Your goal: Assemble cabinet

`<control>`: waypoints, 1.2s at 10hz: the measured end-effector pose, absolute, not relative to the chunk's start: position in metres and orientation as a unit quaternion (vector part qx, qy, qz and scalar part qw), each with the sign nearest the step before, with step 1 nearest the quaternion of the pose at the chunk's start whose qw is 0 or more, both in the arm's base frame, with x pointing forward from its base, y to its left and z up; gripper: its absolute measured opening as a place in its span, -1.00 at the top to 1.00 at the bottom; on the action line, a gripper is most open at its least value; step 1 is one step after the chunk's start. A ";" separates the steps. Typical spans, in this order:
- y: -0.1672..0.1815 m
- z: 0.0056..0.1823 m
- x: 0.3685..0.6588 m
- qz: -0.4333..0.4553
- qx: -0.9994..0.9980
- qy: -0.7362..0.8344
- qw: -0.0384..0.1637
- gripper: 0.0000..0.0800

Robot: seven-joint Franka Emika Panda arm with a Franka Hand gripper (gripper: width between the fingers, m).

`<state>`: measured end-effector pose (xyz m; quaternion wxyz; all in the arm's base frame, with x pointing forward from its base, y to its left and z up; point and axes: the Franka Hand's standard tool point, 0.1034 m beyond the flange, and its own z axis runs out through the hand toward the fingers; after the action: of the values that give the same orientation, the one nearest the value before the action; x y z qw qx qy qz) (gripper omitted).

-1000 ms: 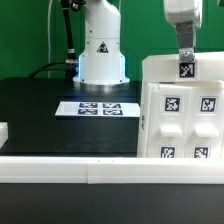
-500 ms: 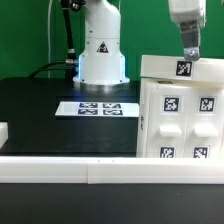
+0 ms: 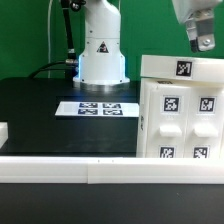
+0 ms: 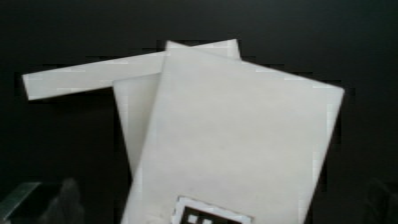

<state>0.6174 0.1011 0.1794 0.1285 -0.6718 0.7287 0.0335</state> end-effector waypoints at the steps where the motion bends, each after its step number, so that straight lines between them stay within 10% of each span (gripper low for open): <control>1: 0.102 0.183 0.621 0.031 -0.744 0.657 0.116 -0.99; 8: 0.107 0.188 0.627 0.020 -0.906 0.408 0.116 -0.99; 12: 0.102 0.188 0.625 0.002 -0.983 0.166 0.080 -0.99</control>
Offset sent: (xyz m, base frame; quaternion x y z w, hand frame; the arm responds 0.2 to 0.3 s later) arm 0.0114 0.0097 0.0055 -0.0631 -0.0365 -0.2505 0.9654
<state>0.6250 0.1021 0.1879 0.0796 -0.9829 0.1661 0.0021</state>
